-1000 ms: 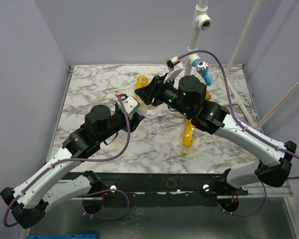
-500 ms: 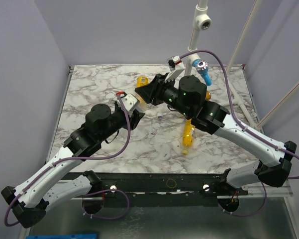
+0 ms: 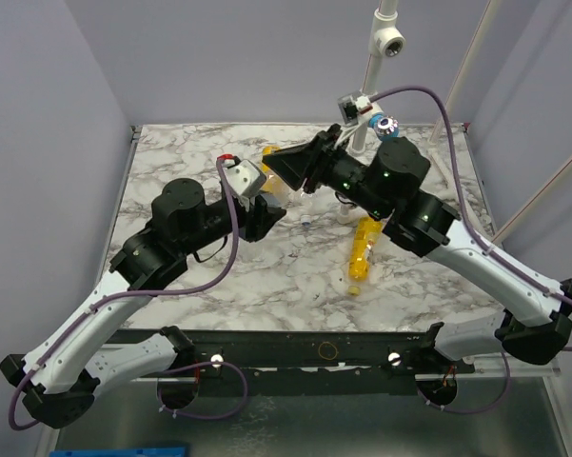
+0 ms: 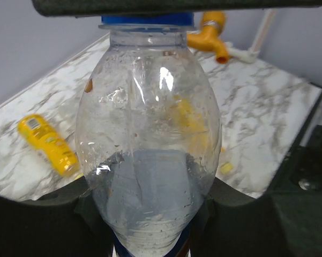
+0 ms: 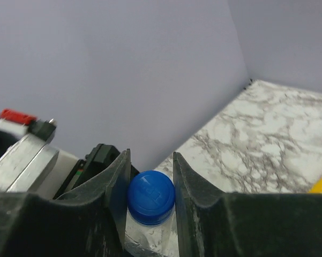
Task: Unscrew the bottle caps
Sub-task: Unscrew the bottle cap from the plastic bottle.
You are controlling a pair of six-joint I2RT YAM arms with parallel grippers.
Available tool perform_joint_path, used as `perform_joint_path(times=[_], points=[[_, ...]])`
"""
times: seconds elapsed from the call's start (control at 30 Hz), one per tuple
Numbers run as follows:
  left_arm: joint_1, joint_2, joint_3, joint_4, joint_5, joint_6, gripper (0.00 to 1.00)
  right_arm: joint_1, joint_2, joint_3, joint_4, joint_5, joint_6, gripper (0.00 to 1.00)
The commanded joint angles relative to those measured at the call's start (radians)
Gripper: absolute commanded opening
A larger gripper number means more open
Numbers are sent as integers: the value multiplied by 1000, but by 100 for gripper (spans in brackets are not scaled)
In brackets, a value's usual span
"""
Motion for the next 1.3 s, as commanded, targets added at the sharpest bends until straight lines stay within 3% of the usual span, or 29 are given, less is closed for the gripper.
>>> perform_joint_path(times=[0.0,0.1,0.27,0.37,0.43,0.53,0.6,0.63,0.73,0.87,1.27], points=[[-8,25,122,40,376,-100,15,26,-73,-28,34,-377,-125,1],[-8,39,153,37,523,-129,12,26,-114,-52,57,-524,-159,1],[-8,65,199,35,708,-153,11,26,-169,-70,69,-635,-221,1],[-8,75,205,36,725,-157,11,26,-182,-51,36,-593,-252,0],[-8,73,193,35,672,-131,11,26,-182,-33,3,-482,-261,4],[-8,67,163,36,516,-69,10,26,-161,5,-51,-206,-245,69],[-8,71,140,40,400,-9,10,26,-139,31,-84,-70,-232,85],[-8,73,130,41,341,26,10,26,-125,47,-102,-18,-223,88],[-8,75,97,68,179,91,9,26,-74,119,-174,63,-191,87],[-8,54,43,130,70,130,9,26,-27,179,-233,111,-151,74],[-8,24,0,201,-21,115,9,26,-18,160,-232,157,-84,59]])
